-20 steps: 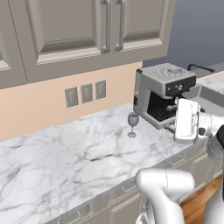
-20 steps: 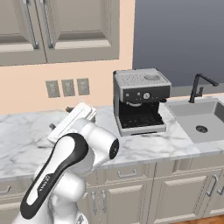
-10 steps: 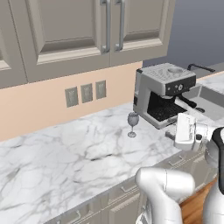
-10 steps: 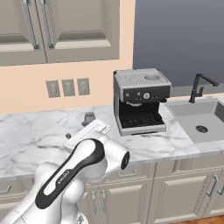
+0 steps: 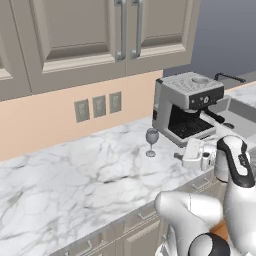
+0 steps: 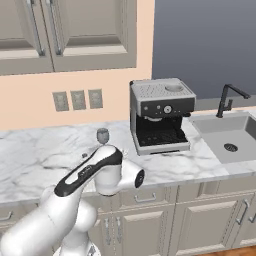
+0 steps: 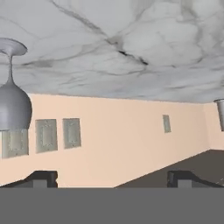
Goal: Retrieve the wine glasses from the counter and place one next to each plate.
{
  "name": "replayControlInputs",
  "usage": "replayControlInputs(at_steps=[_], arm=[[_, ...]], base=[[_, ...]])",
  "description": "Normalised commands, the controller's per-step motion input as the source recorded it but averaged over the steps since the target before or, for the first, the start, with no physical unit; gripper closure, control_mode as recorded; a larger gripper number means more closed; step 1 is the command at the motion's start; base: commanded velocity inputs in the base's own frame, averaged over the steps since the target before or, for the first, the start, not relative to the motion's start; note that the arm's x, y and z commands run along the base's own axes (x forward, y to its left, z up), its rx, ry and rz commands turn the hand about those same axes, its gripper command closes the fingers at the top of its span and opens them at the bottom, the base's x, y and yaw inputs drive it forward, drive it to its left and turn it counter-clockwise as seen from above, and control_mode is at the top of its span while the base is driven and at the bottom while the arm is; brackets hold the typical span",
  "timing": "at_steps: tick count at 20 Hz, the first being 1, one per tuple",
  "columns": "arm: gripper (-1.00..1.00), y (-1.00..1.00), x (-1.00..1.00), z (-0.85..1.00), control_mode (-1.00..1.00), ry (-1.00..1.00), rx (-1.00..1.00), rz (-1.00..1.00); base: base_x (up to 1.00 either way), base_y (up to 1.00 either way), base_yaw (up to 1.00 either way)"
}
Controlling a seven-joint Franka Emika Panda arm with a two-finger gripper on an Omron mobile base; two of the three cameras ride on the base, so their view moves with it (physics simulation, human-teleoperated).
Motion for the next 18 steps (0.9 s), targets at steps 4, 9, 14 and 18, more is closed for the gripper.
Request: replayControlInputs(at_steps=[4, 9, 14, 18], arm=[[-1.00, 0.00, 0.82, -0.49, -1.00, 0.19, 0.02, 0.00], [-1.00, -0.09, 0.78, -0.41, -1.00, 0.14, 0.02, 0.00], [-1.00, -0.13, 0.74, -0.37, -1.00, 0.08, 0.00, 0.00], [-1.00, -0.03, 0.56, -0.33, -1.00, 0.03, 0.00, 0.00]], base=[[0.00, 0.00, 0.00], [0.00, 0.00, 0.00], [0.00, 0.00, 0.00], [0.00, 0.00, 0.00]])
